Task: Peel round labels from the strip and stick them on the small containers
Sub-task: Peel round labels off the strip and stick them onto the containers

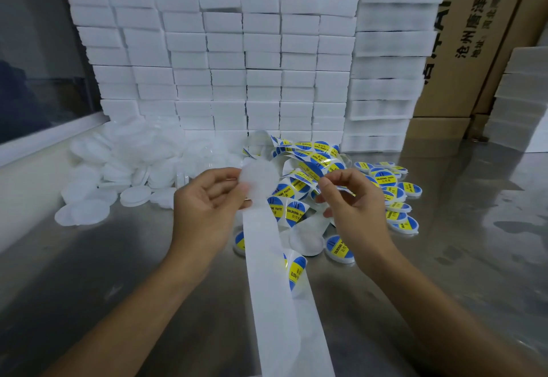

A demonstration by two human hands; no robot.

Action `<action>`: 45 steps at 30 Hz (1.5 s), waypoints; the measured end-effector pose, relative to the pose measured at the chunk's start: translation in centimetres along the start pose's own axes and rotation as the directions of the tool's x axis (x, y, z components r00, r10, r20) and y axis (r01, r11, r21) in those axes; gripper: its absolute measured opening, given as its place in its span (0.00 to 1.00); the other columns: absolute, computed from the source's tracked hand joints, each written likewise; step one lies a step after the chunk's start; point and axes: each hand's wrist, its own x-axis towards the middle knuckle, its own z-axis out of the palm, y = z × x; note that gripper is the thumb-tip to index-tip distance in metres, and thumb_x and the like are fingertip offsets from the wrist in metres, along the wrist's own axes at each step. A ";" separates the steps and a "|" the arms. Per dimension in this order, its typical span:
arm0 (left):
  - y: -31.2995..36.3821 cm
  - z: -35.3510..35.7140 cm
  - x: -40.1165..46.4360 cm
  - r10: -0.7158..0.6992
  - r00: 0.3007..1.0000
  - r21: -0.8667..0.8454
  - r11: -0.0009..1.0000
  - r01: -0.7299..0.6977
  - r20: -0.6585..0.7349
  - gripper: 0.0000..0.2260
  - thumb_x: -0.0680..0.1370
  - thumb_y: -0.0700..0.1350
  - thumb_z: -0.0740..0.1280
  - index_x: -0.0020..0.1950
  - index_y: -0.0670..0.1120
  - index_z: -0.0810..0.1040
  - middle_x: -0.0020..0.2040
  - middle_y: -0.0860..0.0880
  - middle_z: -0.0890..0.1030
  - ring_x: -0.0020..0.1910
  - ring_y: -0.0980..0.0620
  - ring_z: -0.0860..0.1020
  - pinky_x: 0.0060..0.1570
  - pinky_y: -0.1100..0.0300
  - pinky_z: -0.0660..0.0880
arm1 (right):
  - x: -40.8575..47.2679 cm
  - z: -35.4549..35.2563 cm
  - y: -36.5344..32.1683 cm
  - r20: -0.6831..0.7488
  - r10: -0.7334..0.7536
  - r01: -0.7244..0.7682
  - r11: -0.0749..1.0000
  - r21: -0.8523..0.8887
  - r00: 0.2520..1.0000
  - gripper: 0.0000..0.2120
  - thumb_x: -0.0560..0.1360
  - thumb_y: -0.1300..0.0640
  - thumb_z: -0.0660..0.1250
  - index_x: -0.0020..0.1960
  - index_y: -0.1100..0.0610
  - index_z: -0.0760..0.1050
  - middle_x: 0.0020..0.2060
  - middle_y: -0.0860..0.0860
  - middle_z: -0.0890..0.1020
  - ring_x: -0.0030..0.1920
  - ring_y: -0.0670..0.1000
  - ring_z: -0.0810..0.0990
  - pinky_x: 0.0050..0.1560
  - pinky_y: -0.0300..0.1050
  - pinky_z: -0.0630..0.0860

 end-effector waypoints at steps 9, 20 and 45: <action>0.1 1.3 -1.5 -0.269 0.944 -0.228 0.924 0.309 0.189 0.09 0.69 0.37 0.72 0.48 0.40 0.81 0.41 0.43 0.86 0.40 0.47 0.85 0.38 0.62 0.80 | -1.2 1.1 -1.1 0.091 -0.023 0.010 0.990 0.143 0.996 0.11 0.70 0.67 0.75 0.47 0.58 0.78 0.41 0.44 0.84 0.35 0.48 0.85 0.40 0.36 0.79; -0.4 1.0 -1.2 -0.406 0.895 -0.311 0.840 0.445 0.185 0.14 0.65 0.36 0.72 0.50 0.36 0.80 0.44 0.40 0.86 0.43 0.46 0.85 0.40 0.61 0.81 | -0.8 0.6 -1.5 -0.045 0.019 -0.012 0.990 0.139 0.999 0.04 0.72 0.64 0.73 0.44 0.57 0.83 0.37 0.51 0.86 0.38 0.46 0.84 0.36 0.36 0.78; -0.5 0.6 -0.8 -0.437 0.880 -0.334 0.814 0.475 0.188 0.15 0.61 0.38 0.74 0.47 0.38 0.81 0.44 0.39 0.85 0.43 0.45 0.85 0.39 0.60 0.81 | -0.9 0.5 -1.6 0.228 0.142 -0.170 0.979 0.109 0.963 0.05 0.71 0.63 0.74 0.40 0.53 0.84 0.36 0.49 0.86 0.36 0.43 0.84 0.35 0.30 0.75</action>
